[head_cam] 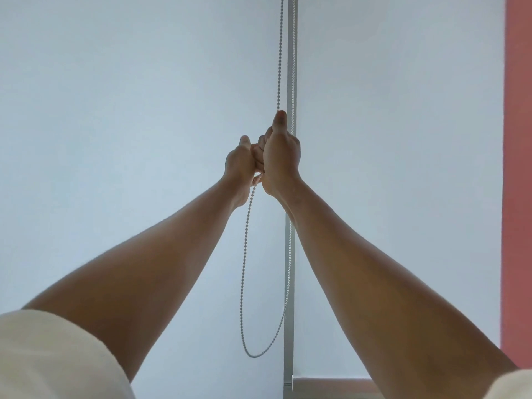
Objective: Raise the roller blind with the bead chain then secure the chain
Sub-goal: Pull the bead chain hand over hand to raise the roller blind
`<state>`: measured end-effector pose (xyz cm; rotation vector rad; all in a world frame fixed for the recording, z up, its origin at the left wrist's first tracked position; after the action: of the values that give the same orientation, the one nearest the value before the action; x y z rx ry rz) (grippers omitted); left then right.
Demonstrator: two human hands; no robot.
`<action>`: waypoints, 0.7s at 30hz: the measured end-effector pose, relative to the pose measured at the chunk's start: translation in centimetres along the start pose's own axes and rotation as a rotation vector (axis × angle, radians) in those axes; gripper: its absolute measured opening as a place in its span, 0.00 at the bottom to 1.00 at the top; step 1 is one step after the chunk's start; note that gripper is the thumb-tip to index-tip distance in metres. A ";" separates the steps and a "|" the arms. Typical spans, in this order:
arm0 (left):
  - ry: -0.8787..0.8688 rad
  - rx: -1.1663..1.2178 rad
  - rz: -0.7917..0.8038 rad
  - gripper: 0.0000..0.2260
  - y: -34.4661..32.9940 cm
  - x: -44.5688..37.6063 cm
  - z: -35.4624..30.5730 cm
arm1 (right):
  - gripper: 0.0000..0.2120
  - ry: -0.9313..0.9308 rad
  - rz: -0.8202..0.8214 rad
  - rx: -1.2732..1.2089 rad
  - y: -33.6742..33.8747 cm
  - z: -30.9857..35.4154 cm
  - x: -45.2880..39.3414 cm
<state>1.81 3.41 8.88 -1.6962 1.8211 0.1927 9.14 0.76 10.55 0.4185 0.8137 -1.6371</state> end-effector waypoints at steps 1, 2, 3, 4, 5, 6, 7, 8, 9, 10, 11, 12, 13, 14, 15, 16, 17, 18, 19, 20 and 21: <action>0.001 0.007 0.003 0.28 -0.1 0.0 -0.4 | 0.28 -0.005 0.002 0.022 0.2 -0.1 0.3; 0.006 -0.005 0.010 0.26 -0.3 0.0 -0.8 | 0.27 -0.018 0.006 0.051 0.3 -0.5 0.7; 0.016 -0.024 0.021 0.24 -0.5 0.0 -1.2 | 0.26 -0.043 0.013 0.075 0.5 -1.5 1.4; 0.020 -0.042 0.034 0.24 -0.8 0.1 -1.6 | 0.25 -0.077 0.022 0.087 0.9 -3.0 2.2; 0.016 -0.052 0.046 0.25 -1.2 0.0 -1.9 | 0.25 -0.115 0.031 0.084 1.2 -4.8 3.1; 0.010 -0.061 0.059 0.25 -1.6 -0.1 -2.2 | 0.25 -0.154 0.042 0.074 1.6 -6.8 4.2; 0.010 -0.070 0.072 0.25 -2.1 -0.2 -2.4 | 0.26 -0.189 0.058 0.070 2.1 -8.6 5.3; 0.020 -0.066 0.076 0.24 -2.5 -0.1 -2.6 | 0.26 -0.217 0.078 0.078 2.5 -10.2 6.4; 0.037 -0.054 0.069 0.24 -2.9 0.0 -2.5 | 0.26 -0.236 0.103 0.092 2.8 -11.4 7.3; 0.051 -0.051 0.047 0.24 -3.2 0.0 -2.4 | 0.26 -0.247 0.128 0.106 3.2 -12.3 7.9; 0.056 -0.059 0.009 0.24 -3.4 -0.1 -2.1 | 0.26 -0.250 0.149 0.119 3.5 -12.9 8.3; 0.049 -0.062 -0.040 0.24 -3.4 -0.3 -1.8 | 0.26 -0.249 0.170 0.129 3.8 -13.1 8.4; 0.025 -0.046 -0.090 0.23 -3.4 -0.4 -1.5 | 0.26 -0.245 0.192 0.137 3.9 -13.1 8.4; -0.012 -0.021 -0.129 0.23 -3.4 -0.6 -1.3 | 0.26 -0.237 0.216 0.144 4.0 -13.1 8.2; -0.057 -0.006 -0.151 0.23 -3.4 -0.6 -1.2 | 0.27 -0.229 0.241 0.150 4.1 -12.9 8.0; -0.104 -0.002 -0.153 0.22 -3.5 -0.8 -1.1 | 0.27 -0.220 0.266 0.158 4.2 -12.9 7.7; -0.148 0.000 -0.147 0.21 -3.6 -0.8 -1.1 | 0.27 -0.214 0.294 0.172 4.4 -12.8 7.4; -0.188 0.004 -0.142 0.21 -3.5 -0.8 -1.1 | 0.28 -0.212 0.322 0.201 4.7 -12.8 7.0; -0.222 0.011 -0.137 0.20 -3.4 -0.7 -1.2 | 0.28 -0.217 0.345 0.234 4.9 -12.8 6.6; -0.254 0.023 -0.128 0.20 -3.2 -0.6 -1.2 | 0.29 -0.228 0.363 0.262 5.2 -12.8 6.1; -0.280 0.033 -0.118 0.21 -3.1 -0.5 -1.2 | 0.29 -0.247 0.371 0.282 5.3 -12.8 5.4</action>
<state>4.28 2.68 11.05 -1.6560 1.5077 0.3306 10.92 5.68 -3.41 0.5181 0.2979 -1.4196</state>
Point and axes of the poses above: each hand's wrist, its own x-axis away from the middle knuckle, its own y-axis out of the back of the hand, z = x × y, the point moved 4 cm from there along -x, towards the middle knuckle, and after that the axes turned 10 degrees about x, right-handed, at the moved point
